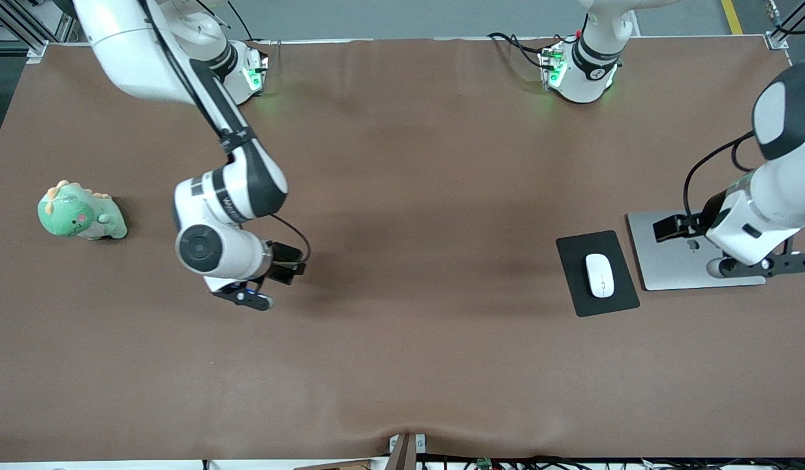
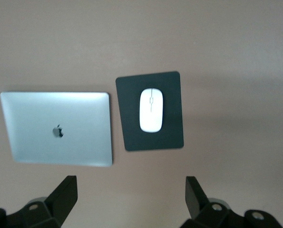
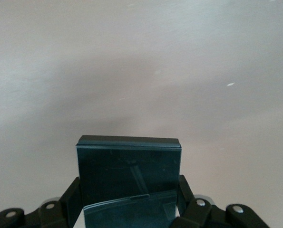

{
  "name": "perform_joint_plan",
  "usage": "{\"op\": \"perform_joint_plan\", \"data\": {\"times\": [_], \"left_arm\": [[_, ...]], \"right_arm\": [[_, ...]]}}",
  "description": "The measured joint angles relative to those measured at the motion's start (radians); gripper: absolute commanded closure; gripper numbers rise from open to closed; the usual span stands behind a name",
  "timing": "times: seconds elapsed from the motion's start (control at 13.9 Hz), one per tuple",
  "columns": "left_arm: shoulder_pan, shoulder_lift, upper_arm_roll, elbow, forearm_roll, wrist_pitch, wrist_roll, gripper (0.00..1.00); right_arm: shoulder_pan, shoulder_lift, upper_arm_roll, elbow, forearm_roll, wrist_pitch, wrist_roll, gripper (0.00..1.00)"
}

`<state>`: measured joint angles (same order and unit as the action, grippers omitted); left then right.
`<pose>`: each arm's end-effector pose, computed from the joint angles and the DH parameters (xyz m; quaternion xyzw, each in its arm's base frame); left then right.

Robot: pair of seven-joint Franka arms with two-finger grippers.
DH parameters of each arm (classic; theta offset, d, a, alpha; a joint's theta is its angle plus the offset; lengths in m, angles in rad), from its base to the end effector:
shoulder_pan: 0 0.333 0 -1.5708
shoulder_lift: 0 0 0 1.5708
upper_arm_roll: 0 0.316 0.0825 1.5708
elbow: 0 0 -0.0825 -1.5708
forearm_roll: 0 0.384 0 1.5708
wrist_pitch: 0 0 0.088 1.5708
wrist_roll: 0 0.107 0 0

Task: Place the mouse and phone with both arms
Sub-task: 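Open the left gripper and withdraw while the right gripper carries the phone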

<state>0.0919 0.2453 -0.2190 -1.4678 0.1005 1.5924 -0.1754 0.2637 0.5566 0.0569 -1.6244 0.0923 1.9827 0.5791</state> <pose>0.6200 -0.0539 0.5331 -0.9978 -0.0218 0.0532 0.0319 0.6300 0.2109 0.2839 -0.9817 0.1531 0.1130 0.0072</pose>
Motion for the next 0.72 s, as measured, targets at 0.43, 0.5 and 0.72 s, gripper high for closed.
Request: {"op": "perform_joint_plan", "data": {"times": [0.43,0.5,0.72], "left_arm": [[0.000,-0.113,-0.001,0.029,0.000,-0.100,0.000,0.00],[0.000,-0.128,-0.001,0.029,0.000,-0.101,0.004,0.00],[0.001,-0.162,0.002,0.028,0.000,-0.098,0.048,0.00]], "right_arm": [[-0.171,-0.065,-0.003,-0.195,-0.002,0.128,-0.276,1.00],[-0.196,-0.077,-0.003,-0.226,-0.002,0.149,-0.319,1.00],[-0.265,-0.129,-0.003,-0.320,-0.028,0.172,-0.412,1.00]]}}
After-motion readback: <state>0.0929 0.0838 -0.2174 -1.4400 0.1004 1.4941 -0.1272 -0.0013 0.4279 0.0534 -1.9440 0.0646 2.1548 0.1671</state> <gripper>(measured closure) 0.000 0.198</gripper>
